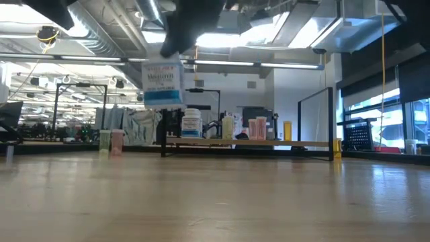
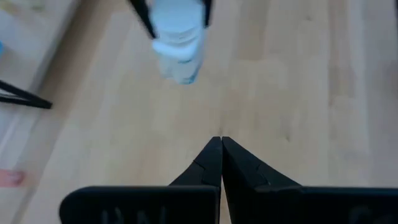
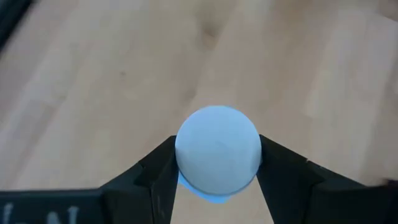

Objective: Pick and place medicine bottles onto shelf by color
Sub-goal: Put the white pill bottle on the shelf aligned with the other white pill bottles

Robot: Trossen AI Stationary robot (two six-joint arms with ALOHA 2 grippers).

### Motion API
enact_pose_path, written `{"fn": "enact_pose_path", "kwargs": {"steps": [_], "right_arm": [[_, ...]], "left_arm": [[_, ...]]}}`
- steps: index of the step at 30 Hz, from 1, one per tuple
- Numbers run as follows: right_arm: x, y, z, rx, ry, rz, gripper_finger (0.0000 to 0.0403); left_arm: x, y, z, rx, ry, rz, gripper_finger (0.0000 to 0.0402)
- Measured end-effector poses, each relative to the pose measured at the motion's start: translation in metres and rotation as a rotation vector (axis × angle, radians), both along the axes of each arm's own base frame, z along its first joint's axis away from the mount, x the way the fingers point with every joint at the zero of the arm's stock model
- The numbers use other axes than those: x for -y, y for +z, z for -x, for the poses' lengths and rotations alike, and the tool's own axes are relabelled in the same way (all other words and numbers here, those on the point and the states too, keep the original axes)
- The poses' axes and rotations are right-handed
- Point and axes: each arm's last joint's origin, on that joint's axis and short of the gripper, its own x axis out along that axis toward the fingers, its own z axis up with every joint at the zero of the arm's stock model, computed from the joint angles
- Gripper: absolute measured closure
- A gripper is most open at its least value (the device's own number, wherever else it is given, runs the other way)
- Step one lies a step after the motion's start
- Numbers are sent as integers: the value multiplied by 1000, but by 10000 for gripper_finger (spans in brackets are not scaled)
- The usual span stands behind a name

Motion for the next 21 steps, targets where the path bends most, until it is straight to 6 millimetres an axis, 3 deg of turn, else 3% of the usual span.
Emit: {"fn": "enact_pose_path", "kwargs": {"steps": [9, 16, 21], "right_arm": [[73, -1, -3, 0, -16, 75, 212], [138, 0, 0, 25, -73, 118, 212], [170, 1, 4, 66, -33, 83, 212]], "left_arm": [[-11, 9, 4, 91, 92, -67, 401], [-32, 33, 14, 272, 243, -101, 401], [-49, 43, 21, 316, 305, -120, 401]]}}
